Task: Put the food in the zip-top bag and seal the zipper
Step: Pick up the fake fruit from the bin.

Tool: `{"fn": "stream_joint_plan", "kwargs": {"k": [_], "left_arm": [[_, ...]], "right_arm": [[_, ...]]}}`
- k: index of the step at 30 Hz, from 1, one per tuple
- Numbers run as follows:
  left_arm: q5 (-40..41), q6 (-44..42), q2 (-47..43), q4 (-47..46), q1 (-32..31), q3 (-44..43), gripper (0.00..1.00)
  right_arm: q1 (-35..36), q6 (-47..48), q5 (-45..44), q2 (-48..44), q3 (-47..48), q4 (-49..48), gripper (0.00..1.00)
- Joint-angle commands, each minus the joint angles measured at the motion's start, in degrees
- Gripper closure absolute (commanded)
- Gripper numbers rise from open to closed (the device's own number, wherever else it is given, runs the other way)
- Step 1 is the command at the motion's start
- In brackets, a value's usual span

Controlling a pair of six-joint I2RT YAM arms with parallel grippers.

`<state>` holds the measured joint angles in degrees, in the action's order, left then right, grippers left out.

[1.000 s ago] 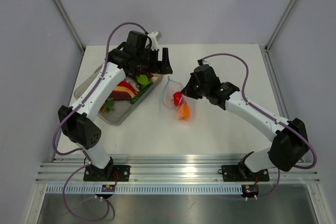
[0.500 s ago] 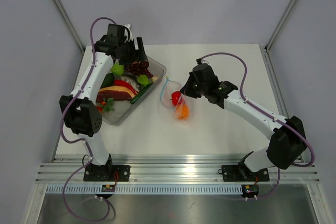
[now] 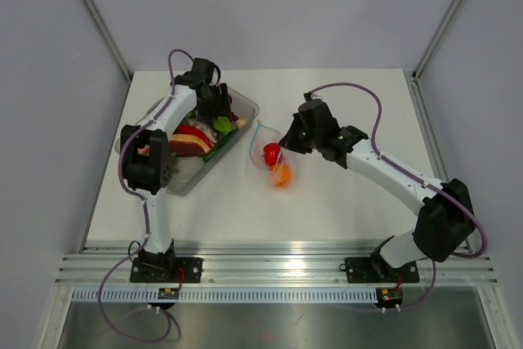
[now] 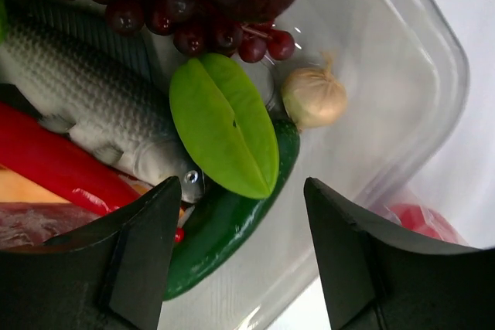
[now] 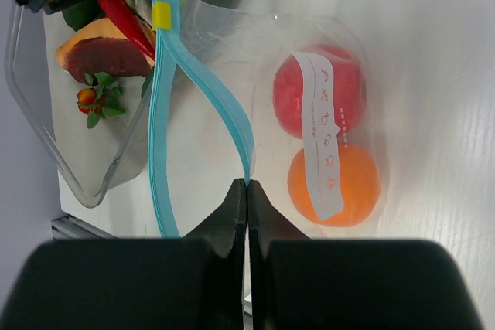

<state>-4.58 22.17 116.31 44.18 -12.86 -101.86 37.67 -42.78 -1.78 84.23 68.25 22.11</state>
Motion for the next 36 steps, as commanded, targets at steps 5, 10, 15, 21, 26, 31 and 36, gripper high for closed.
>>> {"fn": "stream_joint_plan", "kwargs": {"k": [5,10,15,21,26,31,36], "left_arm": [[8.6,1.8,6.9,0.2,-3.3,-7.3,0.25],[13.0,2.2,8.6,0.7,-4.2,-8.3,0.29],[15.6,1.4,11.0,2.1,-5.0,-9.6,0.36],[18.1,0.9,10.1,3.2,-6.2,-9.2,0.50],[19.4,-0.7,6.4,4.4,-7.4,-7.8,0.65],[20.0,-1.5,-0.3,3.5,-8.1,-2.6,0.88],[21.2,-1.3,-4.6,5.2,-8.1,-1.2,1.00]], "right_arm": [[0.6,0.8,0.9,0.1,3.5,-1.9,1.00],[0.6,0.8,0.9,-0.1,2.9,-1.8,1.00],[0.6,0.4,1.1,-0.6,2.1,-2.3,1.00],[0.6,0.4,0.6,-1.2,1.6,-2.2,1.00],[0.6,0.2,1.2,-1.5,1.0,-2.2,1.00],[0.6,-0.1,1.4,-1.5,0.5,-2.9,1.00],[0.6,-0.4,1.6,-1.6,0.3,-3.1,1.00]]}}
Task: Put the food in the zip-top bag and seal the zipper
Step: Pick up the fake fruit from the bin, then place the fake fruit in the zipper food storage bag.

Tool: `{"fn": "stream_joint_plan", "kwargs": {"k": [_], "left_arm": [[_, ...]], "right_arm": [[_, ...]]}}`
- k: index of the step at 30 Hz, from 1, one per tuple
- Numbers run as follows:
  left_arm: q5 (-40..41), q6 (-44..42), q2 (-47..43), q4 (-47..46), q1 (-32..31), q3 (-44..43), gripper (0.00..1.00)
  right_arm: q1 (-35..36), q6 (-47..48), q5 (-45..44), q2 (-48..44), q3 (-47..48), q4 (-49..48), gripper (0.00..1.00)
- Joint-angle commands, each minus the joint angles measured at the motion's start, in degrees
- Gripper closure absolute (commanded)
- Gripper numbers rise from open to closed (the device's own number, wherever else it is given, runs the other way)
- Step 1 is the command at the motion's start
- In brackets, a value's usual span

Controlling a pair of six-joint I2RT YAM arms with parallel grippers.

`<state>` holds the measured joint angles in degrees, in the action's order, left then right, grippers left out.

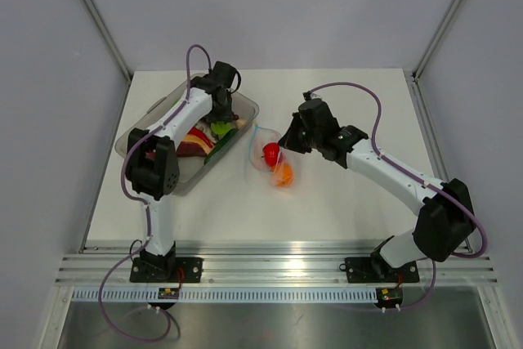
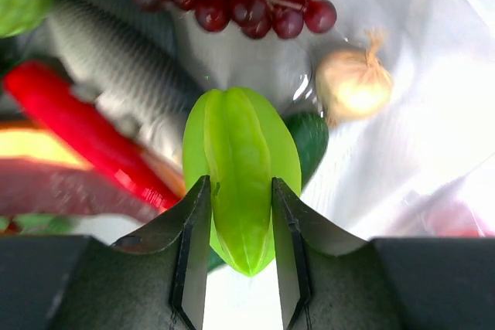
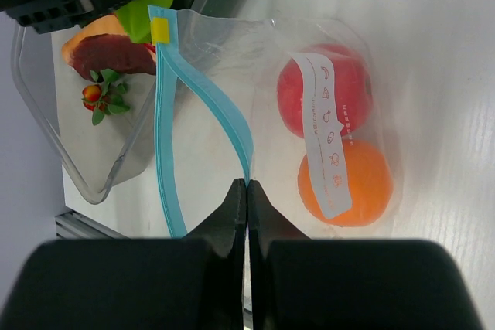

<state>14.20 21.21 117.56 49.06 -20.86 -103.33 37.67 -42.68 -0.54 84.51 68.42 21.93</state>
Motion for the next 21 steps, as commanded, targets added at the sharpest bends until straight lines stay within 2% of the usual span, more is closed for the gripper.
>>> {"fn": "stream_joint_plan", "kwargs": {"k": [1,4,6,10,15,21], "left_arm": [[2.5,-0.5,-8.1,0.6,-0.1,0.7,1.00],[0.4,-0.5,-12.9,1.0,-0.3,2.1,1.00],[-8.7,-0.9,-18.4,-0.8,-0.6,4.7,0.99],[-11.3,-0.7,-25.1,0.1,-5.4,6.2,0.99],[-18.1,2.0,-33.0,-0.6,-7.5,11.6,0.99],[-31.1,4.1,-38.4,-9.1,-9.5,20.4,0.99]], "right_arm": [[0.6,-0.5,0.3,-2.1,0.0,-2.9,1.00],[0.6,-0.6,0.3,-2.3,-0.2,-2.9,1.00],[0.6,-0.7,0.4,-2.6,-0.5,-3.0,1.00],[0.6,-0.7,0.4,-2.2,0.0,-3.1,1.00],[0.6,-0.9,0.3,-1.6,0.6,-3.3,1.00],[0.6,-0.9,0.3,-1.9,0.3,-3.2,1.00]]}}
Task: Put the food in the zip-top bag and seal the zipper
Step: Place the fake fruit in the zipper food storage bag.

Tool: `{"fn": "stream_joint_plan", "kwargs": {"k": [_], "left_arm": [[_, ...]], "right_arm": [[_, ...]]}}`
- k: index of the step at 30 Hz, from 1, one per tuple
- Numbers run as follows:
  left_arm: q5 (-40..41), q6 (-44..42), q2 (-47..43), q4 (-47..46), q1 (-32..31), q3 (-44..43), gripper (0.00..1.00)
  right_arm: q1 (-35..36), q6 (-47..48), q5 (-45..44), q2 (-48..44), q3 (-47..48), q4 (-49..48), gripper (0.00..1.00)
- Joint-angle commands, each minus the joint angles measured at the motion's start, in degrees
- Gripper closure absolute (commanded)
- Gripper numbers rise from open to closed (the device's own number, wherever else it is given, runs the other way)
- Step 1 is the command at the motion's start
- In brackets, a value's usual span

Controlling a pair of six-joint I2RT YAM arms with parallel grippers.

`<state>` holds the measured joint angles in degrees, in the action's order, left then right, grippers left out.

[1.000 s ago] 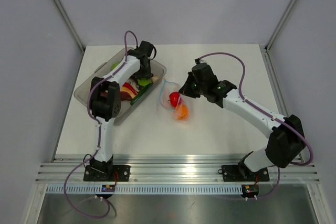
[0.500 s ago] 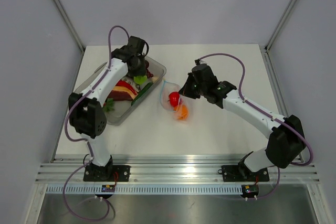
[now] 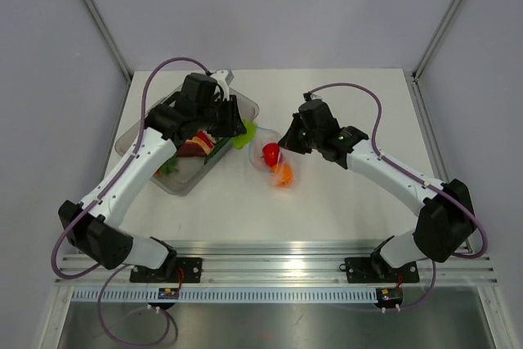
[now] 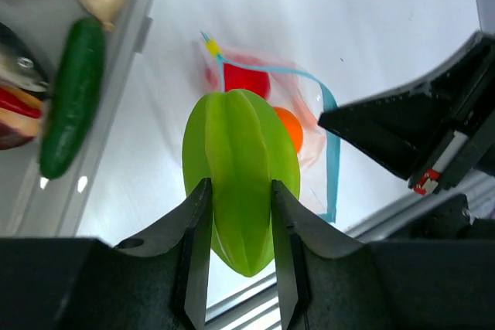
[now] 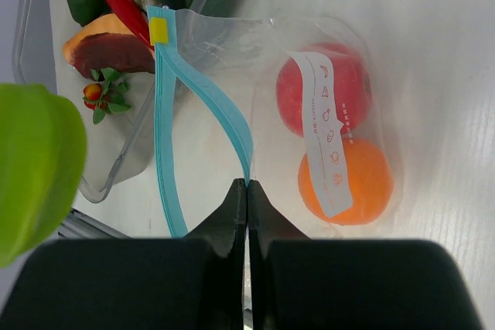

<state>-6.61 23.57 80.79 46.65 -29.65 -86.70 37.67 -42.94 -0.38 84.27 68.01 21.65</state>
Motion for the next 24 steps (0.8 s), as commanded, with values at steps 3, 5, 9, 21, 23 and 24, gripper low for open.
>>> {"fn": "stream_joint_plan", "kwargs": {"k": [3,5,9,21,23,24], "left_arm": [[-12.3,1.7,-0.7,-7.7,-1.0,5.1,0.99],[-13.8,1.5,1.6,-6.4,-1.1,3.9,0.99],[-14.4,2.4,3.6,-8.3,-1.8,4.1,0.99],[-7.4,3.4,13.9,-8.3,-3.0,-1.7,0.80],[-8.4,2.8,14.8,-8.1,-3.1,-2.3,0.47],[-8.7,2.4,15.2,-7.5,-3.3,-2.8,0.27]], "right_arm": [[0.6,-0.8,0.1,-1.9,0.6,-2.9,1.00],[0.7,-1.1,0.1,-2.2,0.5,-3.0,1.00],[0.6,-1.1,0.1,-2.8,0.5,-2.8,1.00],[0.8,-1.4,-0.1,-4.2,-0.3,-2.8,1.00],[0.8,-1.4,-0.1,-4.5,-0.7,-2.8,1.00],[0.8,-1.4,-0.3,-4.7,-0.9,-2.8,1.00]]}}
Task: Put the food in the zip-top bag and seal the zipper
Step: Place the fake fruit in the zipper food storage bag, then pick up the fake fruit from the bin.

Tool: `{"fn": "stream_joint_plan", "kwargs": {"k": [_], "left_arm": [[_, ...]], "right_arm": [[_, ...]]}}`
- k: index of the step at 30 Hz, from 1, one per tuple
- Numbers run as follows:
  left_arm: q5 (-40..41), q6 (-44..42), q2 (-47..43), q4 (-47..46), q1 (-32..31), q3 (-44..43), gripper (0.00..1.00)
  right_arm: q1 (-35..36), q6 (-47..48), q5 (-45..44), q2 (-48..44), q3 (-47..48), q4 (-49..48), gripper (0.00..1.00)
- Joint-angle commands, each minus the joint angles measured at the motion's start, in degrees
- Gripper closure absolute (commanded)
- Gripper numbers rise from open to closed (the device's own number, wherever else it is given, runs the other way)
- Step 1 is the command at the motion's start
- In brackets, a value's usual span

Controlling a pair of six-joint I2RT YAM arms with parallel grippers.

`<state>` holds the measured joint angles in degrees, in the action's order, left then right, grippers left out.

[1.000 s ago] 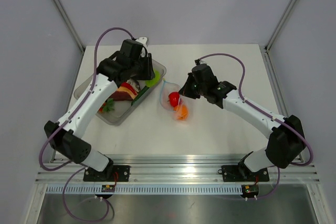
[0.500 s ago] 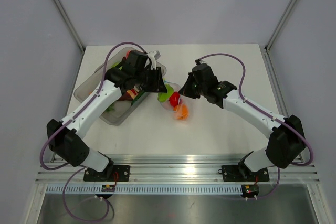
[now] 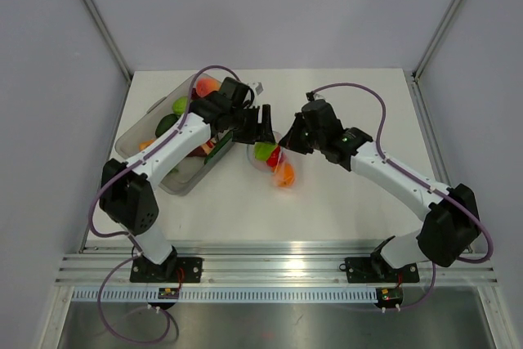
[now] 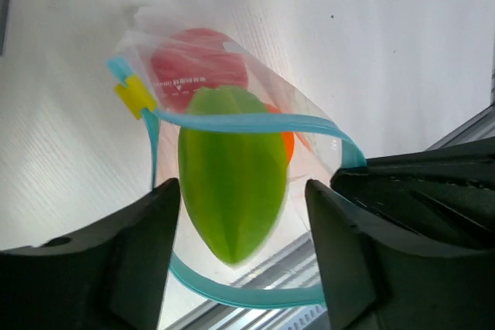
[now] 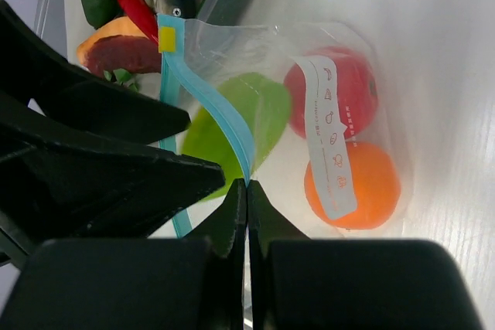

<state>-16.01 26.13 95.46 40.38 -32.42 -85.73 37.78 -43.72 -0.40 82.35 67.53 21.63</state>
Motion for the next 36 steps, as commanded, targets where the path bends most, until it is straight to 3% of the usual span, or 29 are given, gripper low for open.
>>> {"fn": "stream_joint_plan", "kwargs": {"k": [1,5,12,17,21,27,31,36], "left_arm": [[0.4,-0.5,0.8,-0.3,-0.7,-5.0,0.23],[-1.8,-1.8,-0.9,1.4,-0.9,-7.7,0.21],[0.5,-5.0,-4.3,6.3,-0.5,-14.0,0.39],[3.6,-5.8,-3.5,8.7,2.6,-15.5,0.39],[5.5,-5.6,-2.5,8.9,8.6,-15.8,0.38],[14.2,-4.9,1.4,9.5,15.3,-16.5,0.40],[25.2,-7.9,3.5,6.1,15.9,-16.4,0.38],[24.1,-10.0,10.3,1.2,16.3,-18.6,0.36]], "right_arm": [[0.7,-0.6,-0.5,-2.9,-0.6,-2.5,1.00],[0.7,-0.6,-0.5,-3.2,-1.1,-2.7,1.00],[0.7,-0.6,-0.2,-3.1,-1.4,-3.2,1.00],[0.7,-0.6,-0.1,-3.3,-1.5,-3.3,1.00],[0.7,-0.4,0.0,-3.8,-1.7,-3.4,1.00],[0.7,-0.4,0.1,-3.1,-1.7,-3.9,1.00],[0.7,-0.4,0.2,-2.7,-1.8,-4.4,1.00],[0.7,-0.4,1.8,-1.7,-1.3,-4.8,1.00]]}}
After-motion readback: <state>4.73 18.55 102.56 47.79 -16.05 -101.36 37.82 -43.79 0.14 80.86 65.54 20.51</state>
